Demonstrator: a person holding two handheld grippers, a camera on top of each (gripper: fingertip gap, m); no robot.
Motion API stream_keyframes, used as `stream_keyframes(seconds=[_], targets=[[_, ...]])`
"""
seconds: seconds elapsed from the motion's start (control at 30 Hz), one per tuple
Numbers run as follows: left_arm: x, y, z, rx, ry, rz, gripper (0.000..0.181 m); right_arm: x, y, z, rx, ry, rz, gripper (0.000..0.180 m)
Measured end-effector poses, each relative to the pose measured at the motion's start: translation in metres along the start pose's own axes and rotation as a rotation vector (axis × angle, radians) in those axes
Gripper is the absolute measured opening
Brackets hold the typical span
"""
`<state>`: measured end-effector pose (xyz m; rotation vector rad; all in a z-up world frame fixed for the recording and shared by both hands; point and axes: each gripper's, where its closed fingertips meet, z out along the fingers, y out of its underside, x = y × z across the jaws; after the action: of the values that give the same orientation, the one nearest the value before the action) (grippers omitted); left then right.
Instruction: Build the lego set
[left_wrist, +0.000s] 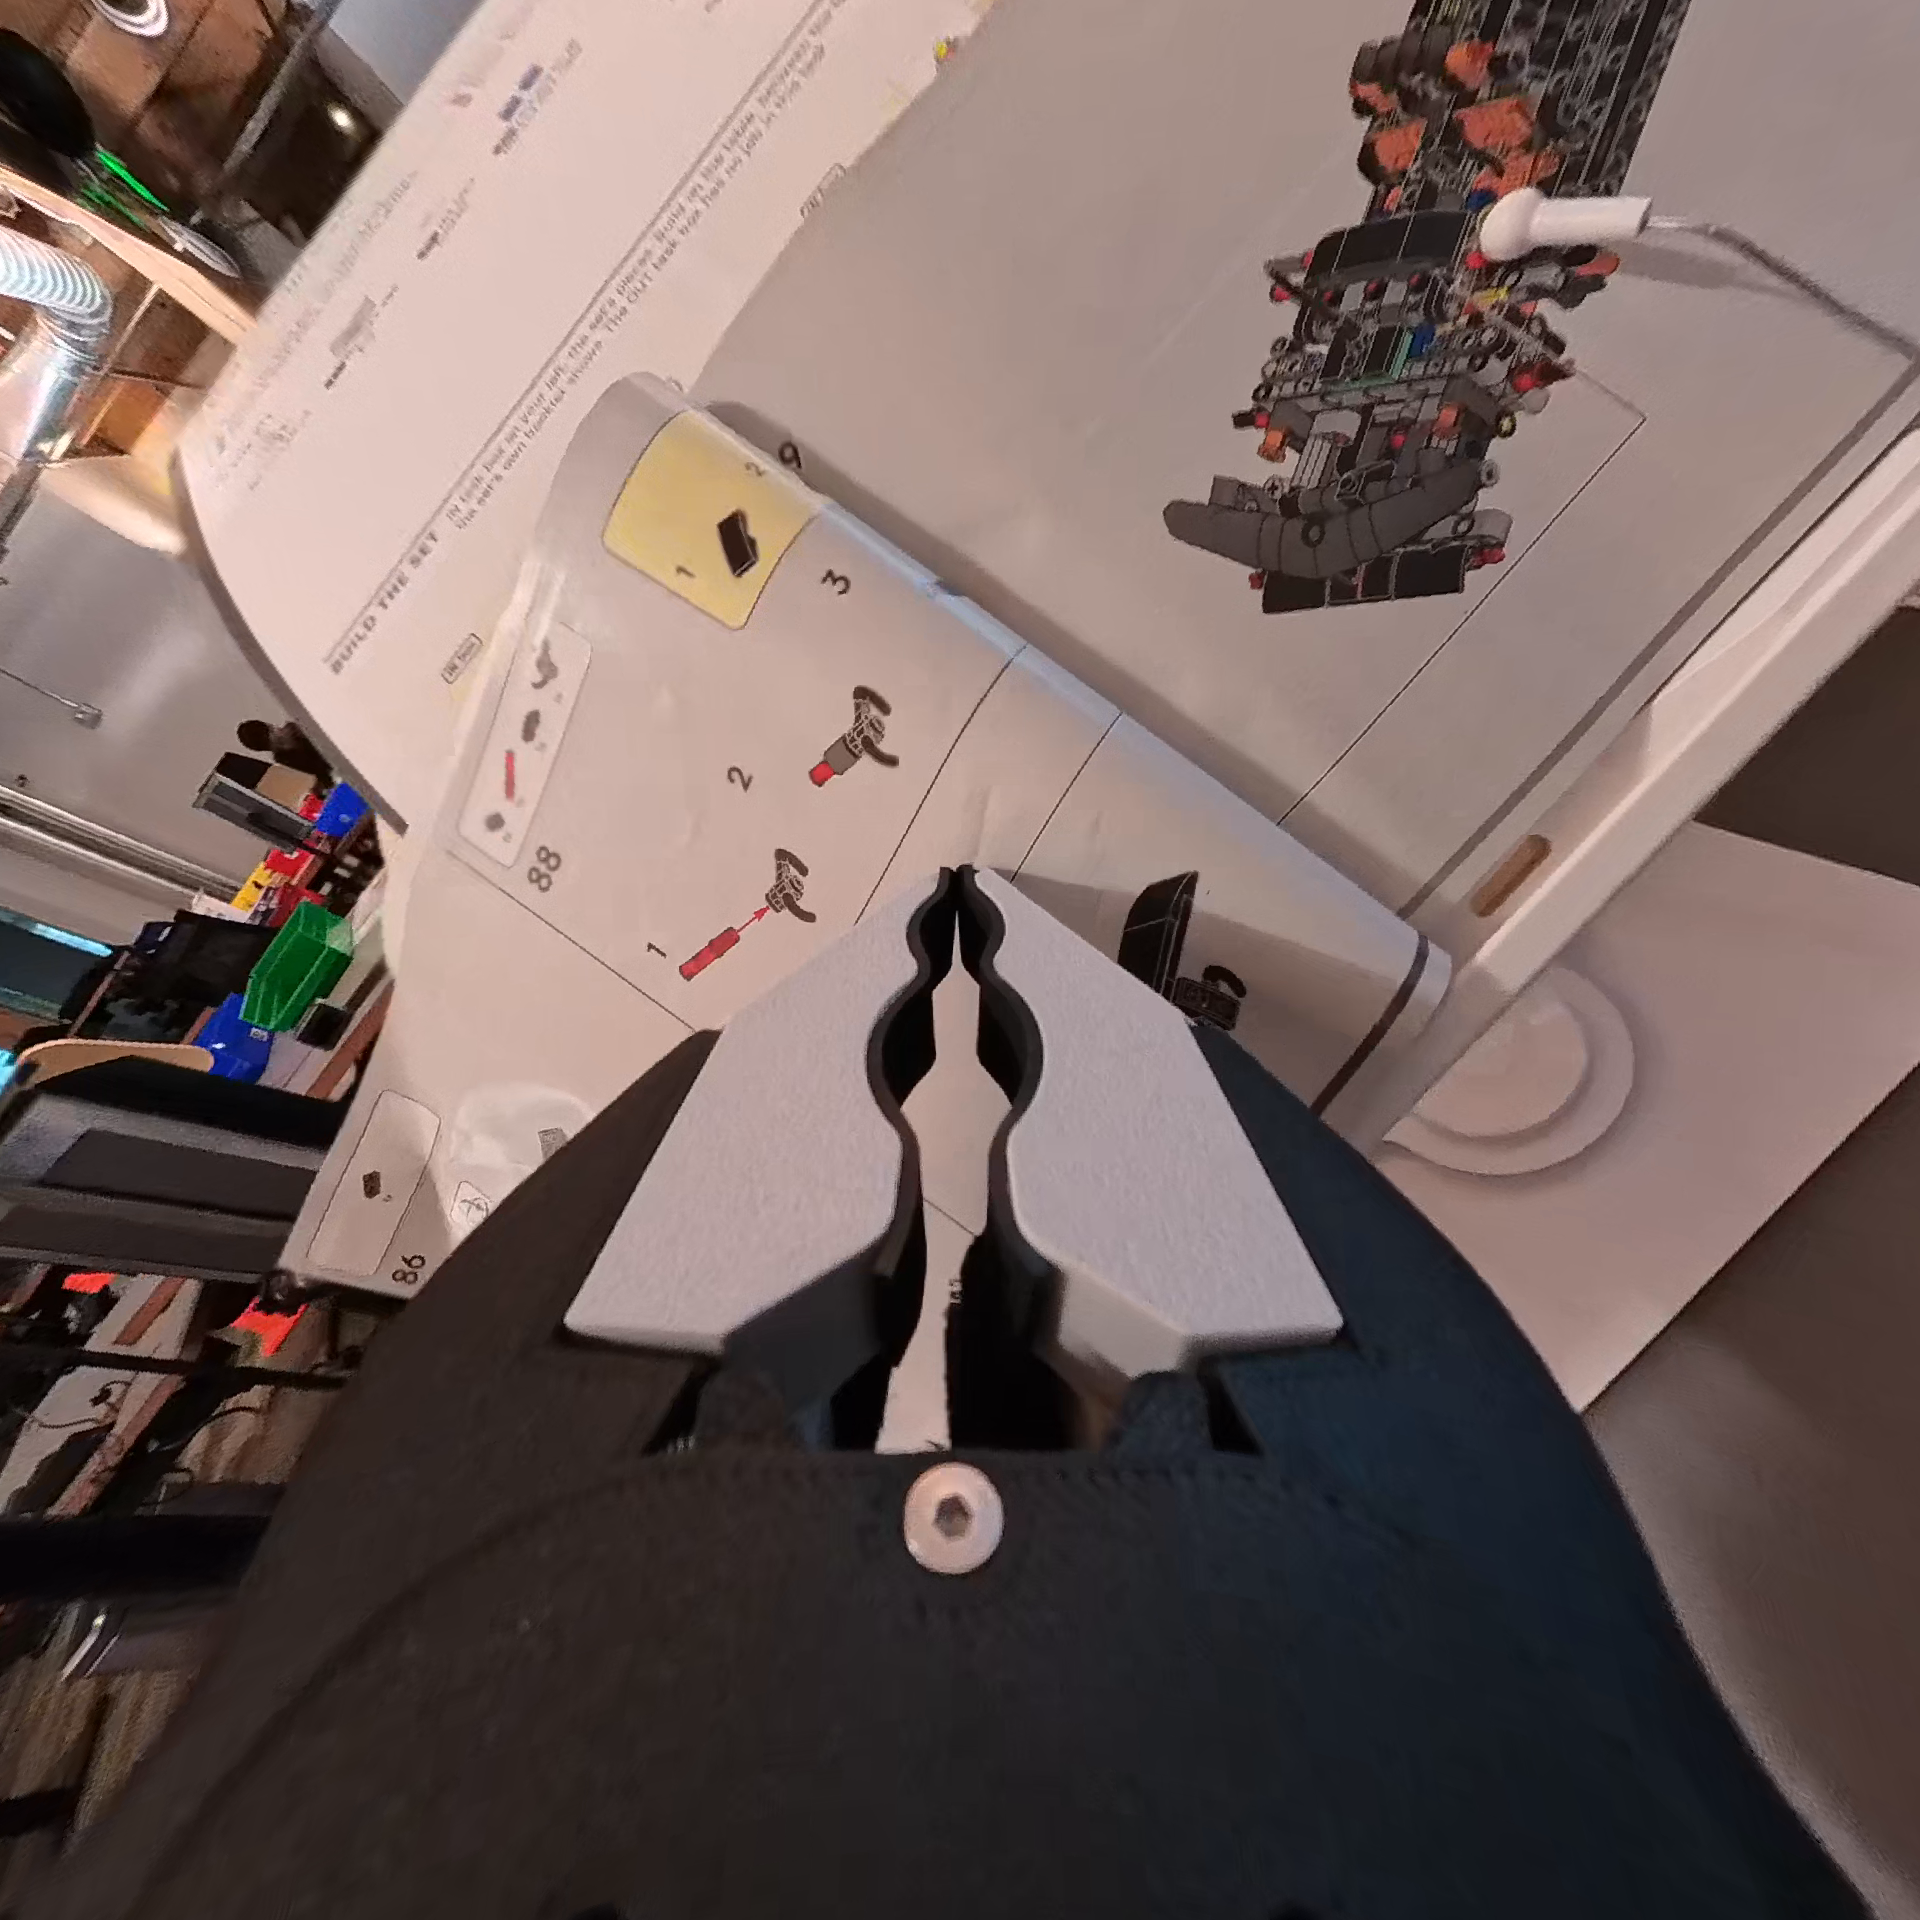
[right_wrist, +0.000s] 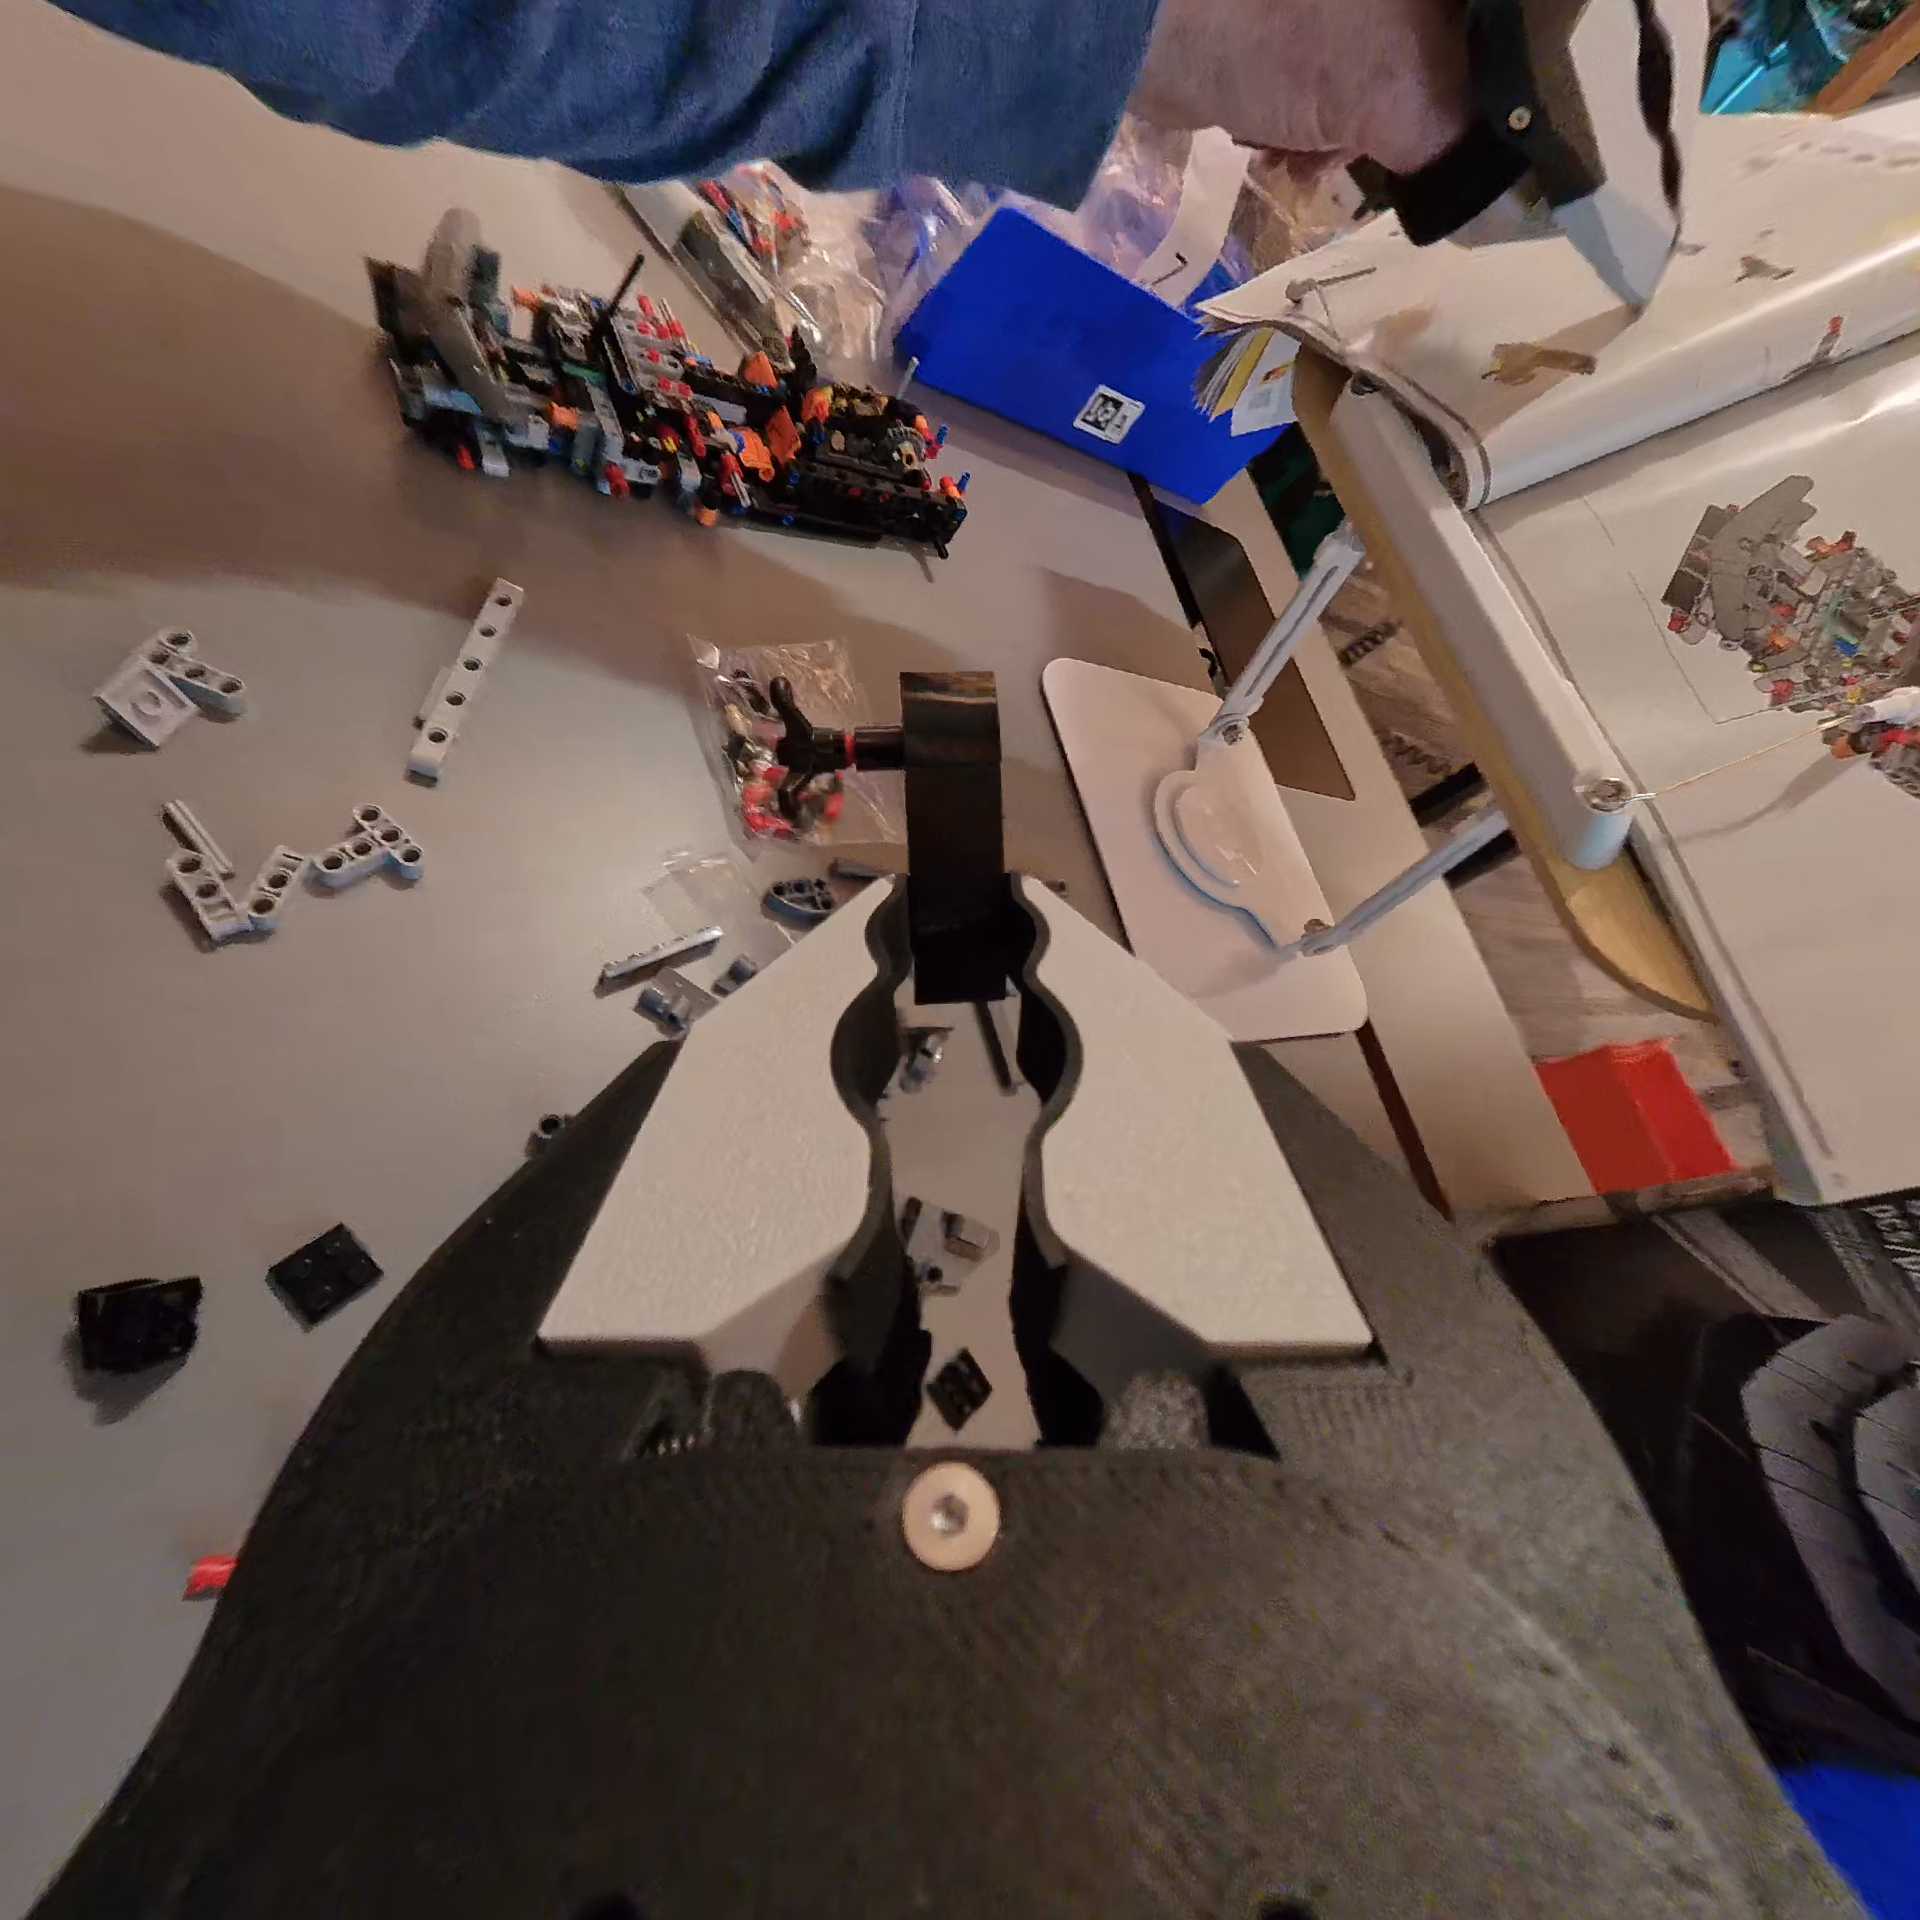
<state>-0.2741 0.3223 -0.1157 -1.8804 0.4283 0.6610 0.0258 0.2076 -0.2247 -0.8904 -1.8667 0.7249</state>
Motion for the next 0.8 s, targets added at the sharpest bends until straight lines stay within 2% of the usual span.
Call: stream_keyframes(seconds=[0.1,0.3,0.53,0.67,0.8], targets=[[-0.002,-0.003,-0.011,0.011,-0.029,0.02,0.0,-0.007,0.001,-0.001,0.016,-0.109,0.109,0.014],[0.002,-0.015,-0.052,0.045,-0.029,0.05,0.006,-0.037,0.013,0.006,0.024,-0.457,0.462,0.014],[0.034,-0.009,-0.095,0.039,0.064,0.058,0.009,-0.069,0.022,0.017,-0.068,-0.55,0.463,0.014],[0.091,-0.011,-0.118,0.056,0.204,0.095,0.013,-0.077,0.029,0.014,-0.114,-0.543,0.442,0.014],[0.143,0.005,-0.136,-0.001,0.259,0.197,0.015,-0.091,0.045,0.016,-0.225,-0.518,0.336,0.014]])
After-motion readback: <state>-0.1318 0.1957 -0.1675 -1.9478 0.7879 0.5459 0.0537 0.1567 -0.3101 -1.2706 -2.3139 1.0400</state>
